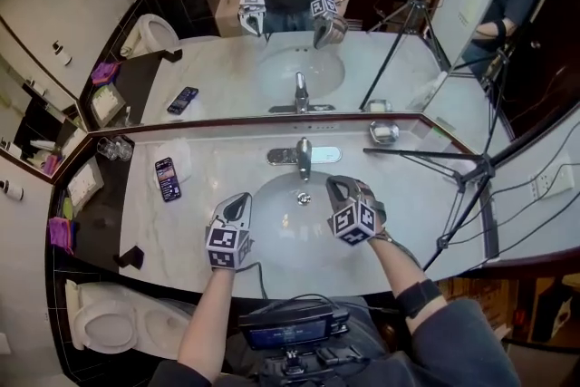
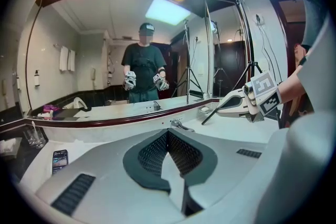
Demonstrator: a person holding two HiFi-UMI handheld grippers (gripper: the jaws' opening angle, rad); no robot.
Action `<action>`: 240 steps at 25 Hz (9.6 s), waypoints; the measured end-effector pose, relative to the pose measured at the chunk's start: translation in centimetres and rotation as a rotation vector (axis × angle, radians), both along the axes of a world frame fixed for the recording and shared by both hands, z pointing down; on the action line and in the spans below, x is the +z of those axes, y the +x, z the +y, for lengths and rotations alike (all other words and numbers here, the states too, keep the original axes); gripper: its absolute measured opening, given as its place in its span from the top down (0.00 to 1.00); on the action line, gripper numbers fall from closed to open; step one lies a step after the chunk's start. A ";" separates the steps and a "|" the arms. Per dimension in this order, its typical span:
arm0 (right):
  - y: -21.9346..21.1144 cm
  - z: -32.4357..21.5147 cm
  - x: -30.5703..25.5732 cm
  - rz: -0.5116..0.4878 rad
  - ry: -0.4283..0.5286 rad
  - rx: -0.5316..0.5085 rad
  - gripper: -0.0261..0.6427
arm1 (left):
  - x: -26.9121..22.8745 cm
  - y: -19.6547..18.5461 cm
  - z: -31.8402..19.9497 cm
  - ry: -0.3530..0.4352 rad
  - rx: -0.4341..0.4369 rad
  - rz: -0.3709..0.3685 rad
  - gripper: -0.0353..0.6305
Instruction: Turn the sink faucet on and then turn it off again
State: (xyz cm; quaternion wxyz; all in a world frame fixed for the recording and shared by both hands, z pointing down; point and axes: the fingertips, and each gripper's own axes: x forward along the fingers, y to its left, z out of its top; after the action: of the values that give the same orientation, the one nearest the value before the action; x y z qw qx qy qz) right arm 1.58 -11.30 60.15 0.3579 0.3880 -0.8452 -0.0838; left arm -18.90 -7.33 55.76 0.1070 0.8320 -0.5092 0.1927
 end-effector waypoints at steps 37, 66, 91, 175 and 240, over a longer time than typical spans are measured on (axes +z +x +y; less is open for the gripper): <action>7.2 6.6 0.0 -0.380 -0.138 0.280 0.93 | -1.0 0.4 2.1 0.006 0.016 0.057 0.94; -3.7 -7.1 5.4 0.458 0.247 -0.352 0.65 | 0.6 0.3 -2.3 -0.024 -0.020 0.017 0.94; -7.0 -11.2 9.2 0.393 0.038 -0.359 0.69 | 2.4 -0.2 -3.1 -0.064 -0.028 0.002 0.94; 8.2 2.3 0.5 -0.451 -0.230 0.351 0.93 | 0.2 2.7 -1.9 0.024 0.068 0.030 0.91; 12.8 1.5 5.8 -0.422 -0.314 0.459 0.93 | 14.4 17.3 -13.1 0.103 0.671 -0.667 0.76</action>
State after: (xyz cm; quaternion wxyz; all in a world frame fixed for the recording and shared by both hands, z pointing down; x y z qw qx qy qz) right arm 14.42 -9.82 65.93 0.2401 0.5170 -0.7939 0.2117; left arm -1.62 -20.40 70.17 -0.1718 0.8473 -0.2279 0.4479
